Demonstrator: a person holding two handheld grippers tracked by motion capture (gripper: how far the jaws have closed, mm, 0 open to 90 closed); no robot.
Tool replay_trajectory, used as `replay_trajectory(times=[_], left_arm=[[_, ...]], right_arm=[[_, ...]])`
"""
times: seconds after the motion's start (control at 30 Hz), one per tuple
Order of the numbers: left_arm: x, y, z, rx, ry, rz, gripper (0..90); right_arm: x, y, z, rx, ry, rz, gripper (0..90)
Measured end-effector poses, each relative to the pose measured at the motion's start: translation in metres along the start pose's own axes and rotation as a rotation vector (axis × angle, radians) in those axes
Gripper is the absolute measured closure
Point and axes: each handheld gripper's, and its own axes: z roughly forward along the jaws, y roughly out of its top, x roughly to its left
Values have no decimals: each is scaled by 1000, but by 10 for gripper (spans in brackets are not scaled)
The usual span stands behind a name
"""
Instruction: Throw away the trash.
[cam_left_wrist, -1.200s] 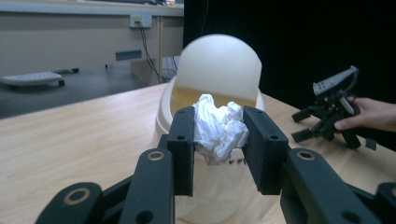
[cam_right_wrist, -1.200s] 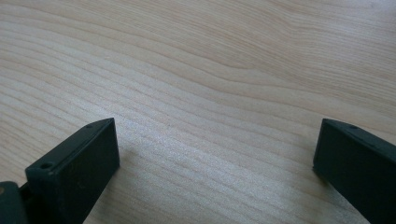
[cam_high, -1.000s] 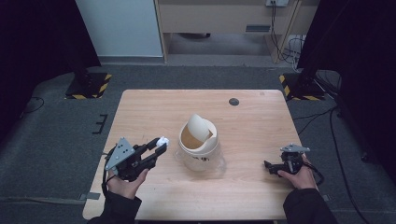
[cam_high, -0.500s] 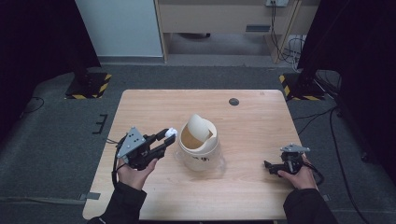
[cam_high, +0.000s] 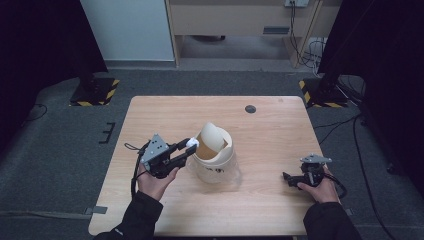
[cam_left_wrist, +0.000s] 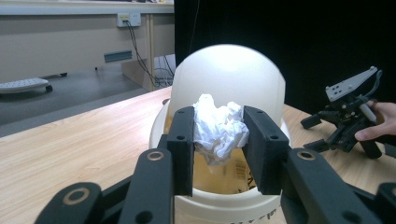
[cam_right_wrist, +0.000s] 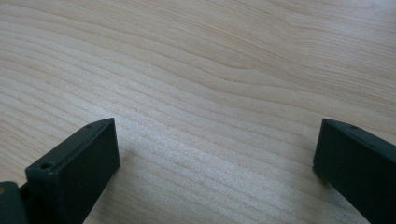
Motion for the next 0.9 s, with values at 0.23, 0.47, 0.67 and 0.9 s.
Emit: replay_trajectory(times=[0.23, 0.47, 0.67, 0.9], left_arm=[[3, -6, 8, 22, 3, -4, 649], [2, -12, 19, 52, -1, 3, 650], [2, -16, 25, 72, -1, 9, 649], [3, -20, 30, 90, -5, 15, 648]], right_arm=[[0, 0, 0, 1, 0, 1, 6], [0, 0, 0, 0, -1, 0, 6], [0, 0, 0, 0, 1, -1, 6], [0, 0, 0, 0, 0, -1, 6]])
